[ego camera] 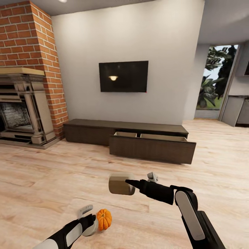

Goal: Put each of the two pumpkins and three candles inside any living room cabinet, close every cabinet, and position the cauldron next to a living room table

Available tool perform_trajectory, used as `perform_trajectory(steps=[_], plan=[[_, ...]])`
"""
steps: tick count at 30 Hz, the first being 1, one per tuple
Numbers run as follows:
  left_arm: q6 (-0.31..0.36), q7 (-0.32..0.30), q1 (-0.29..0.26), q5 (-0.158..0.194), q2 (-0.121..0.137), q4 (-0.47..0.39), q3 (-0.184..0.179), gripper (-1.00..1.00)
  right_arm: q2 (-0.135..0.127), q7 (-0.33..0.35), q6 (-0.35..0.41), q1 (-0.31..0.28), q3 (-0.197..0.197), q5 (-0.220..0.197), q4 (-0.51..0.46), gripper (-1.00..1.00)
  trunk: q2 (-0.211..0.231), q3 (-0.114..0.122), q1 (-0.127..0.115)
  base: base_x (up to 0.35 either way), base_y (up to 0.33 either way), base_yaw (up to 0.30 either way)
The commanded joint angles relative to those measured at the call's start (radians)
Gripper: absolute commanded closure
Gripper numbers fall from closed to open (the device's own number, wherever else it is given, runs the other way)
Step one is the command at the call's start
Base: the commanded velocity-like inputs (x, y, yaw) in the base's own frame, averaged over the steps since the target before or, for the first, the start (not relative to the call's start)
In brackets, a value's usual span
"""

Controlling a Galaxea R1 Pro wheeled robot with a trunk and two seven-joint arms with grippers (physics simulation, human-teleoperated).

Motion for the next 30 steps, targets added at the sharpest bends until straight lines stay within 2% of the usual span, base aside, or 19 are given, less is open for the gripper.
perform_trajectory(steps=[1, 12, 21, 30], plan=[[0.004, 0.009, 0.000, 0.007, 0.001, -0.004, -0.008, 1.00, 0.001, 0.009, 0.004, -0.001, -0.001, 0.008, 0.000, 1.00, 0.000, 0.000, 0.000, 0.000, 0.000, -0.208], [0.002, 0.011, 0.000, 0.002, 0.001, -0.004, -0.010, 1.00, 0.001, 0.009, 0.004, -0.001, -0.001, 0.007, 0.001, 1.00, 0.000, 0.010, 0.000, -0.022, -0.022, -0.208], [0.002, 0.011, 0.000, 0.001, 0.000, -0.004, -0.014, 1.00, 0.001, 0.012, 0.004, -0.001, -0.007, 0.006, -0.006, 1.00, 0.000, 0.015, 0.000, -0.158, -0.221, -0.173], [0.002, 0.011, 0.000, 0.000, 0.000, -0.004, -0.013, 1.00, 0.001, 0.012, 0.005, -0.001, -0.008, 0.004, -0.003, 1.00, 0.000, 0.006, 0.000, -0.125, -0.253, -0.182]])
